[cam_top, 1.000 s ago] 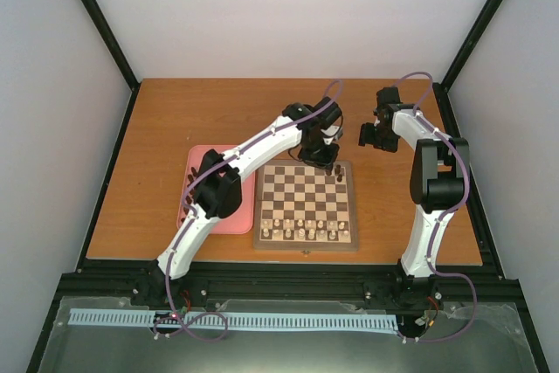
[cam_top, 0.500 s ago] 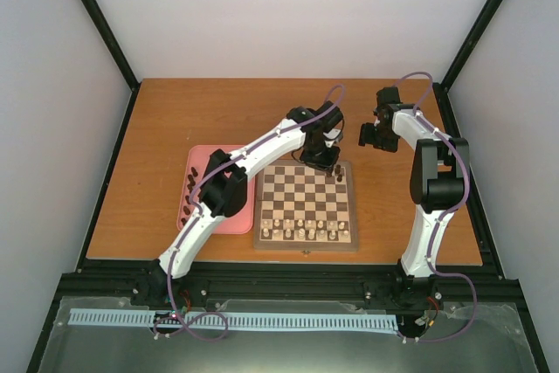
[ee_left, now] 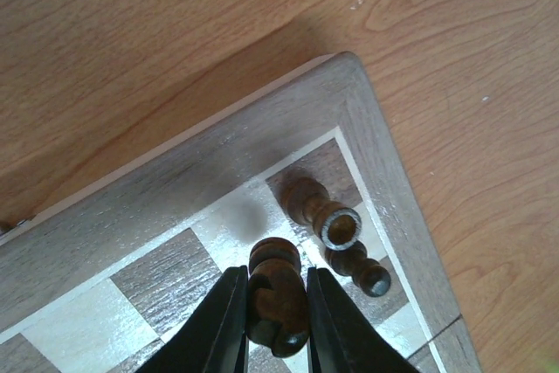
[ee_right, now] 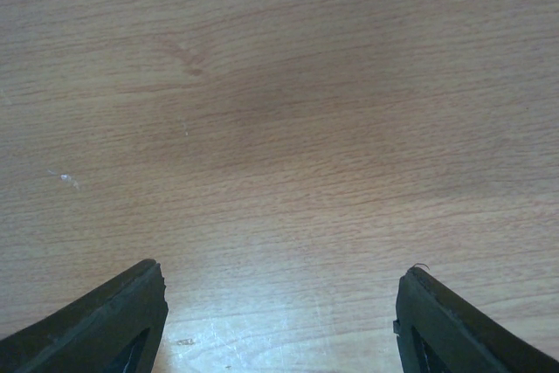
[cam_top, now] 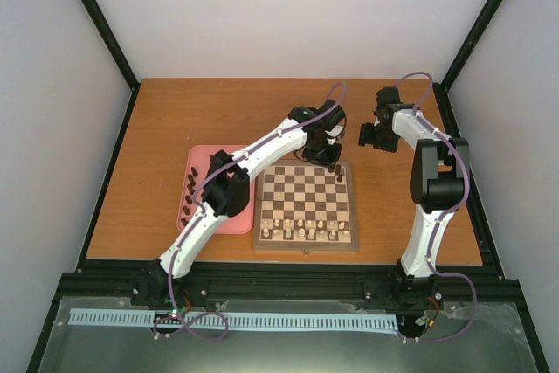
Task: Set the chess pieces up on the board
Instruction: Place the chess piece on the chessboard.
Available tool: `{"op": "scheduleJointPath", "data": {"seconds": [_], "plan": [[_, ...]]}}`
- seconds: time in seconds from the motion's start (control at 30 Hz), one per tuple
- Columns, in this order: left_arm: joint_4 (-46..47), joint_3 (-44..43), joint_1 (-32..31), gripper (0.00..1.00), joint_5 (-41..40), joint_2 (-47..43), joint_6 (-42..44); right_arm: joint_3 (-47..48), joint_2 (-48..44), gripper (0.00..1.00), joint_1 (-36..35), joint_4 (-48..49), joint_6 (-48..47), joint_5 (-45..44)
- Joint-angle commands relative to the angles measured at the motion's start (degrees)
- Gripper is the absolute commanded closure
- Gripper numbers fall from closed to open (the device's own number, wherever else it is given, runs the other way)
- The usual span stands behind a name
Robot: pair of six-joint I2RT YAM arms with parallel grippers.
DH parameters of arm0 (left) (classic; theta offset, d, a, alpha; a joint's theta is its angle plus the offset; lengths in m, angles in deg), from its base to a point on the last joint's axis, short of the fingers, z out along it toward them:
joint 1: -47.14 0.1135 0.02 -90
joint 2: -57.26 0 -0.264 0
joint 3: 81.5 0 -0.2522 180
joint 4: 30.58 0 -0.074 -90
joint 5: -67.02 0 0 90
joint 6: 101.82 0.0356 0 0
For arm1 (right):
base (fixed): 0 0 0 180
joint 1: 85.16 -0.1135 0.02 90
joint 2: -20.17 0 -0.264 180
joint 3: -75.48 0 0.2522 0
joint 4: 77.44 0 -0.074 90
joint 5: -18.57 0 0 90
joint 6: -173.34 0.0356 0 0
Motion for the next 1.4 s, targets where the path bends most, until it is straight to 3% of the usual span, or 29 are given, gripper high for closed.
{"op": "scheduleJointPath", "data": {"seconds": [0.0, 0.4, 1.37], "plan": [[-0.33, -2.48, -0.21, 0.88, -1.64, 1.27, 1.33, 0.72, 1.20, 0.28, -0.36, 0.42, -0.46, 0.11], [-1.02, -2.62, -0.21, 0.87, -3.52, 1.83, 2.38, 1.00, 1.71, 0.28, -0.36, 0.42, -0.45, 0.28], [-0.13, -2.68, -0.38, 0.72, -0.36, 2.11, 1.69, 0.91, 1.42, 0.28, -0.36, 0.43, -0.45, 0.55]]}}
